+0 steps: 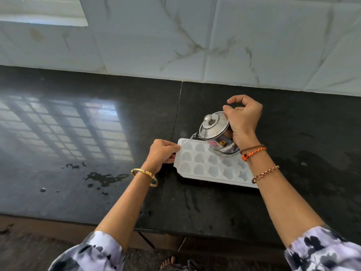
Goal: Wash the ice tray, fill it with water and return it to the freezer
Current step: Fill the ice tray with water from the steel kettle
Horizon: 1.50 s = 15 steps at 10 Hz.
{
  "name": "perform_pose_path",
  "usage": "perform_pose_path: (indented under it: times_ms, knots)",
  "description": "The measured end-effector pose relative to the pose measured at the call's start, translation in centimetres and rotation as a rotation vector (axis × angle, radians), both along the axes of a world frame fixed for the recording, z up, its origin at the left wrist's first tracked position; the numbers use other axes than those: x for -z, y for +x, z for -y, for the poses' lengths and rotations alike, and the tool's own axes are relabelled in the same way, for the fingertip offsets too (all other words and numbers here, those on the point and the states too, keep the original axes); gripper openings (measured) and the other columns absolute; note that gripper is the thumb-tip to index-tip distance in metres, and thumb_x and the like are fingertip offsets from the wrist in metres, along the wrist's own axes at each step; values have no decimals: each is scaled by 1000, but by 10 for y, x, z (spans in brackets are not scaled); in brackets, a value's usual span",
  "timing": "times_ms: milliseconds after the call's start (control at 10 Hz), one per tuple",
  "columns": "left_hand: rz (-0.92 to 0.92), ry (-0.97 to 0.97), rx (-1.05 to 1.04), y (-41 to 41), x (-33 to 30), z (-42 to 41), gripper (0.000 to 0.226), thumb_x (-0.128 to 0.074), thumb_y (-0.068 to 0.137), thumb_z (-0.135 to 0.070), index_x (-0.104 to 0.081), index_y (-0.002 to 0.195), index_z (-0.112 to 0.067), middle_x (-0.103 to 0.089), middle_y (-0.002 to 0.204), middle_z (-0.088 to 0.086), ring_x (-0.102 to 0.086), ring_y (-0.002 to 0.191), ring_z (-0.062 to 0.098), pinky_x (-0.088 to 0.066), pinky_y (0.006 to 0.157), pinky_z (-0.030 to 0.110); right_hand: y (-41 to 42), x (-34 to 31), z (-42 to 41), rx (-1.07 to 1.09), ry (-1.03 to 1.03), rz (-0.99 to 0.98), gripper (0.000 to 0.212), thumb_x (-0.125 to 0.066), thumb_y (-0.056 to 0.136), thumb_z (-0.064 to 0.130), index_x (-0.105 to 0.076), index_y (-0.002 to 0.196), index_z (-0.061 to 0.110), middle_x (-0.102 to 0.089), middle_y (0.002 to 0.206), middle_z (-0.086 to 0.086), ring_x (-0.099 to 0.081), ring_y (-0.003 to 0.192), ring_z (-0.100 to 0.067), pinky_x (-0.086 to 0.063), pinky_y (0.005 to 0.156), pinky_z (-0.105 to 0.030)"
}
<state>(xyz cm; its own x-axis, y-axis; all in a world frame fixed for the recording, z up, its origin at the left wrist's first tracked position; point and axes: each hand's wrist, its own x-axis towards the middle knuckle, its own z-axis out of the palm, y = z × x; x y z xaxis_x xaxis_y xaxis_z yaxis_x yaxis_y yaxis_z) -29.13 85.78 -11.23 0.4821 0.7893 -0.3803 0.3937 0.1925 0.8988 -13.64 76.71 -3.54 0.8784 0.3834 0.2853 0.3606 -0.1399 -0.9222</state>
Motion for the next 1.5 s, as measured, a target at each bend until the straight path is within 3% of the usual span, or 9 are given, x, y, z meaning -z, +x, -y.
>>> perform_pose_path:
  times_ms: [500,1500]
  knots:
    - [-23,18,0,2,0,1,24,-61,87,-15,-66,105,0,-63,85,4,-60,64,8,-53,50,15,9,-5,19,41,-17,0,21,-64,77,0,-59,77,20,-56,57,4,-62,61,-19,-56,78,-45]
    - [-20,-11,-9,3,0,0,21,-61,87,-15,-66,103,-2,-62,77,-2,-62,68,9,-50,44,14,16,-12,32,50,-39,13,20,-64,77,0,-60,74,19,-60,65,0,-65,69,-23,-55,81,-47]
